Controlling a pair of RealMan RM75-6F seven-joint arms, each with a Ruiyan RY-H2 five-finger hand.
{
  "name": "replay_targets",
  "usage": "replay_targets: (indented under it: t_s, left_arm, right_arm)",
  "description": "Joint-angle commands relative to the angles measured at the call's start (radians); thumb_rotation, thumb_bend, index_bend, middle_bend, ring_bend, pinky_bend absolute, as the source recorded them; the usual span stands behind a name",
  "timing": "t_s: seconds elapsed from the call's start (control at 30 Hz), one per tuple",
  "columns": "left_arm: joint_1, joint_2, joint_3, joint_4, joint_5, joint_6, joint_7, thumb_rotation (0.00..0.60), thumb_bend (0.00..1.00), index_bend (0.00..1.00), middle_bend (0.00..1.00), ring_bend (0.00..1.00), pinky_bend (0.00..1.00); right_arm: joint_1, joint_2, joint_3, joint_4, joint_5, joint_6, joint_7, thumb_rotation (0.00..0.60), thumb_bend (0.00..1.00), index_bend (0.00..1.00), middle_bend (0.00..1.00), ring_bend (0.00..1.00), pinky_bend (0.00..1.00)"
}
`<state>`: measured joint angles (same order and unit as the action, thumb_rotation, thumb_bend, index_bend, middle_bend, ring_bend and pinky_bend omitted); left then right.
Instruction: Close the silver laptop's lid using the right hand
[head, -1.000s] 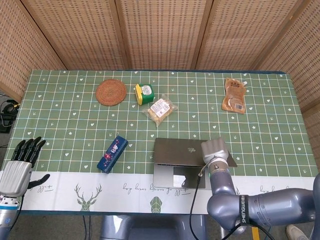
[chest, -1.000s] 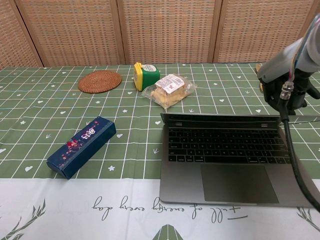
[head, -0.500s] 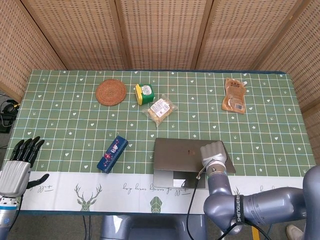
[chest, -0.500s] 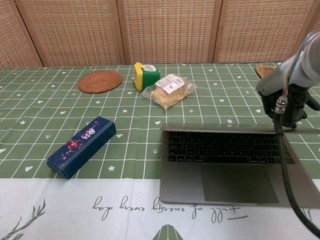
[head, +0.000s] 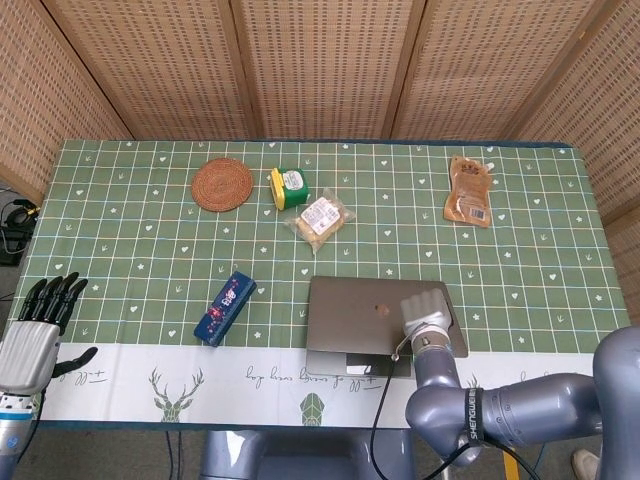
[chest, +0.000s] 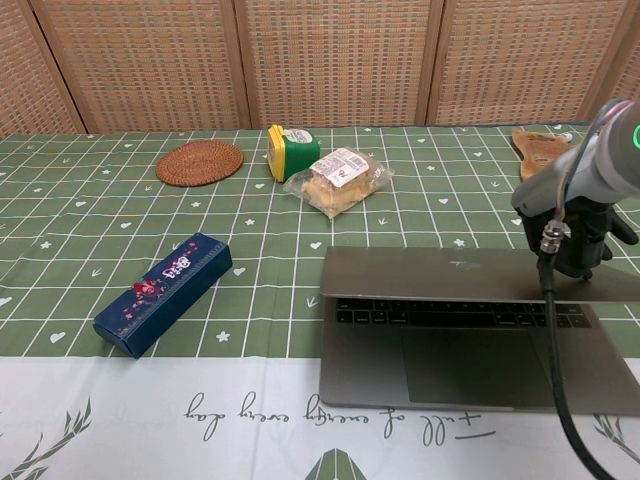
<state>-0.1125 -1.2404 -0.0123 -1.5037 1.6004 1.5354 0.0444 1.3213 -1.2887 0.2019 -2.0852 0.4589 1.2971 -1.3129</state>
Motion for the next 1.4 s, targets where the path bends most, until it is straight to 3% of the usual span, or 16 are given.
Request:
replay_targets:
  t_s: [0.03, 1.4]
  left_arm:
    - [0.0, 0.0, 0.0, 0.0, -0.001, 0.0, -0.001, 0.6, 0.13, 0.0, 0.0, 0.0, 0.0]
    - [-0.001, 0.001, 0.0, 0.0, 0.001, -0.001, 0.0, 0.6, 0.13, 0.0, 0.0, 0.0, 0.0]
  right_arm:
    - [-0.003, -0.007, -0.004, 0.008, -0.001, -0.003, -0.003, 0.6, 1.0, 0.7, 0.57, 0.5, 0.55]
    - [-0.087, -0.119, -0.082, 0.132, -0.085, -0.09, -0.004, 0.6, 1.0, 0.69, 0.56, 0.49, 0.53]
